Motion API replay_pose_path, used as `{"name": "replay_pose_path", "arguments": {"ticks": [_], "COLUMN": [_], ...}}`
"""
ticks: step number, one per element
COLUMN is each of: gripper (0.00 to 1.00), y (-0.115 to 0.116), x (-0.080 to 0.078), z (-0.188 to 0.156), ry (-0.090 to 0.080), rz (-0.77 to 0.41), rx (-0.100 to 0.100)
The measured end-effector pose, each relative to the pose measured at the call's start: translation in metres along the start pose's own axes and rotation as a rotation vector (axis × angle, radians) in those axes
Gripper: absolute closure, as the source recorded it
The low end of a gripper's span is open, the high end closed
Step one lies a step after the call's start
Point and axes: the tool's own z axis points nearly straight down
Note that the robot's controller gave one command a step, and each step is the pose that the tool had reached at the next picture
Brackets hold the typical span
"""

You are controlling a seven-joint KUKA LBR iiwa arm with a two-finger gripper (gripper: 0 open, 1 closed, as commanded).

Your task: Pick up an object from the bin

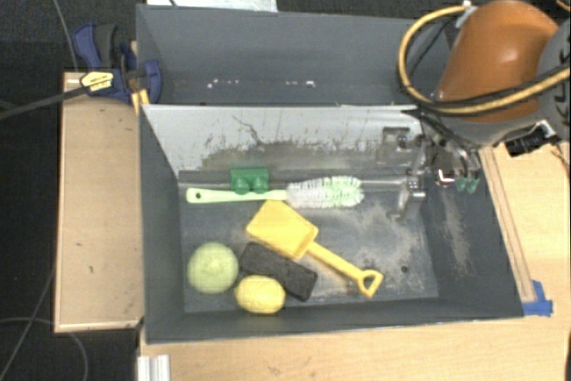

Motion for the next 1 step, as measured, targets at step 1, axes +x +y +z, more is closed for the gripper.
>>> {"name": "replay_pose_path", "arguments": {"ticks": [1], "gripper": [0.0], "y": [0.0002], "x": [-0.0016], "z": [-0.0034], "ry": [-0.007], "rz": [-0.001], "rx": [0.001]}}
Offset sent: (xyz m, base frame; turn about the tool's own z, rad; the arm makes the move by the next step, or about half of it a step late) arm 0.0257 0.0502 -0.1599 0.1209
